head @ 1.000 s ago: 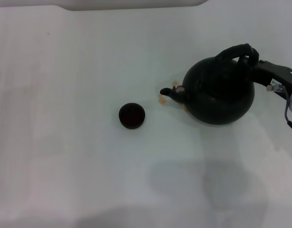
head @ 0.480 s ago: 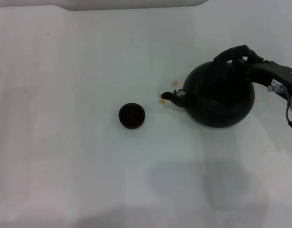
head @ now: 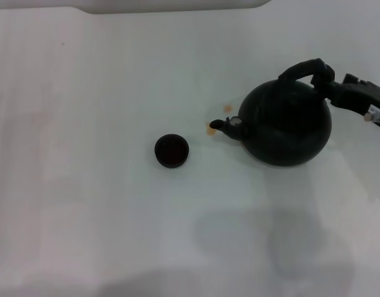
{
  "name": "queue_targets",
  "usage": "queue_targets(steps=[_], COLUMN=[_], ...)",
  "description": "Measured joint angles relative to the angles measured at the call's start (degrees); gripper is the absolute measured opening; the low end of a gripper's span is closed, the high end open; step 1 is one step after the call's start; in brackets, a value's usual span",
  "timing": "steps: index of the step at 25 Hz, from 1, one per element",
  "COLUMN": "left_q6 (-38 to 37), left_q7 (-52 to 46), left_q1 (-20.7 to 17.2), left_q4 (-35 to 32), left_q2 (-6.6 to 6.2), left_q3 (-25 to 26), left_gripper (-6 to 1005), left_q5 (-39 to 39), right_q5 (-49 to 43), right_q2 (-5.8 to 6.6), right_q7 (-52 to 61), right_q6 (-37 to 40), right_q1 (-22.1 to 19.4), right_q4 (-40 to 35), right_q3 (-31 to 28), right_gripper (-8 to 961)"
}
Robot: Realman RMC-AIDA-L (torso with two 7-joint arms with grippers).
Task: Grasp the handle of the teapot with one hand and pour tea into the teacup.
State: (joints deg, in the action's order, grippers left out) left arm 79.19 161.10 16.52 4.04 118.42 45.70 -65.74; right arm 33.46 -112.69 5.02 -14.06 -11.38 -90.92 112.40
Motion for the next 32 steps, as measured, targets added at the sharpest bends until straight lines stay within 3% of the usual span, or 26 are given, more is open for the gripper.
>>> queue_targets(steps=[7, 18, 19, 26, 32], left_q6=[0.0, -0.2, -0.2, 0.0, 0.1], left_q7=[0.0, 0.0, 0.0, 0.0, -0.5], left_q1=[0.0, 0.3, 0.3, 0.3, 0.4], left_q4=[0.0, 0.4, 0.4, 0.6, 0.7], left_q2=[0.06, 0.16, 0.18, 0.38, 0.49], left_q3=[0.0, 0.0, 0.0, 0.0, 0.0], left_gripper=[891, 890, 890, 891, 891], left_q5=[0.0, 0.0, 0.0, 0.0, 0.0], right_q5=[7.5, 34.2, 40.1, 56.1, 79.7], right_q2=[-0.03, -2.47, -2.49, -2.6, -2.62], right_q7=[-8.2, -35.8, -41.1, -55.9, -80.8], right_q6=[-7.9, -25.2, -29.9, -40.1, -48.9], right_q1=[-1.5, -3.1, -2.2, 0.3, 6.4], right_q4=[-3.0, 0.3, 2.8, 13.0, 37.5], right_q3=[-4.0, -21.0, -24.9, -35.6, -46.0], right_gripper=[691, 687, 687, 684, 682])
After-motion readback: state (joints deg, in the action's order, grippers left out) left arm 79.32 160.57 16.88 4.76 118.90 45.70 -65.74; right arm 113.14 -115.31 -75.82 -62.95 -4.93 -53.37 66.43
